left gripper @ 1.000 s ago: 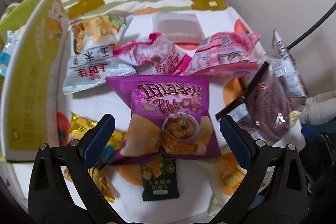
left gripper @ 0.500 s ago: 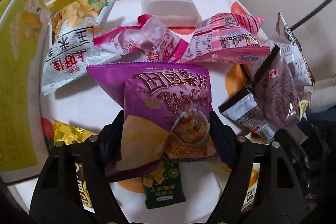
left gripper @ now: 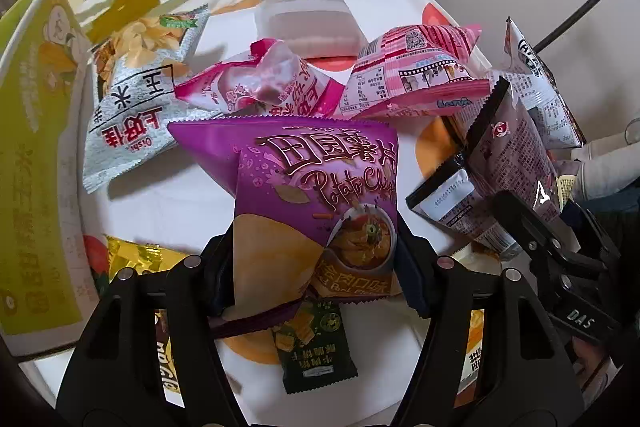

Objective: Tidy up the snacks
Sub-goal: 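Lift the purple chip bag with left gripper while right carries dark purple bag into box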

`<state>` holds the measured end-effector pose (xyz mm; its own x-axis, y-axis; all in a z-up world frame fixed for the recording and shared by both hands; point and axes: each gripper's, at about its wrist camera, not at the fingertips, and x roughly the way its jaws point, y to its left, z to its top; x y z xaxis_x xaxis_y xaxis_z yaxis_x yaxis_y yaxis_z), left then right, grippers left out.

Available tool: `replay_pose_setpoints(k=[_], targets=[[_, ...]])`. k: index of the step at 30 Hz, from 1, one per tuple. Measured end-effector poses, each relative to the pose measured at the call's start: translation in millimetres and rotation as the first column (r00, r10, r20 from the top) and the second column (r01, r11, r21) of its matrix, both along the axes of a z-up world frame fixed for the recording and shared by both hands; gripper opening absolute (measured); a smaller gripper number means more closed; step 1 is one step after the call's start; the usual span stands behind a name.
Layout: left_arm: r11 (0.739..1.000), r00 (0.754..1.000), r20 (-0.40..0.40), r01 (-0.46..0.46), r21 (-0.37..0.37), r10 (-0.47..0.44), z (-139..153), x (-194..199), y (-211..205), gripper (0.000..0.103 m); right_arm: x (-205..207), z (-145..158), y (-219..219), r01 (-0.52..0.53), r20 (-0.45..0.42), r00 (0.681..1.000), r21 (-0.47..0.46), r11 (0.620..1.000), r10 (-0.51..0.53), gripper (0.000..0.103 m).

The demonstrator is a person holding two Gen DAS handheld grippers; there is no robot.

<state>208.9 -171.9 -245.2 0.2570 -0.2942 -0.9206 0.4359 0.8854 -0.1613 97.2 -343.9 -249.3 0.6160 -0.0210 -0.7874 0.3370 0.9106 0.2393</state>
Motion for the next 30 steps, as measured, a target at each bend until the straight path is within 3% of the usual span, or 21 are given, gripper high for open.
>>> replay_pose_setpoints(k=[4,5,10,11,19,25,30], targets=[[1.000,1.000,0.009,-0.006,0.002,0.006,4,-1,2,0.062,1,-1,1,-0.003,-0.001,1.000,-0.014,1.000,0.003,0.100],[1.000,1.000,0.013,-0.008,0.003,0.008,5,-2,2,0.062,1,-1,1,-0.006,-0.003,1.000,-0.019,1.000,0.006,0.091],[1.000,0.999,0.031,-0.010,0.008,0.010,11,-6,2,0.062,-6,1,0,-0.024,0.010,1.000,-0.031,0.999,0.024,0.076],[1.000,0.999,0.037,-0.012,0.008,0.012,13,-8,2,0.062,-7,2,-1,-0.029,0.013,0.999,-0.030,0.999,0.030,0.069],[0.999,0.996,0.081,-0.048,0.000,0.048,36,-18,6,0.062,-22,21,-3,-0.056,0.063,0.996,-0.043,0.997,0.059,0.066],[0.995,0.983,0.157,-0.094,-0.044,0.100,72,-31,12,0.062,-32,48,-4,-0.085,0.115,0.989,-0.052,0.995,0.090,0.066],[0.982,0.956,0.232,-0.156,-0.110,0.177,113,-52,29,0.062,-38,81,1,-0.135,0.154,0.977,-0.085,0.987,0.147,0.066]])
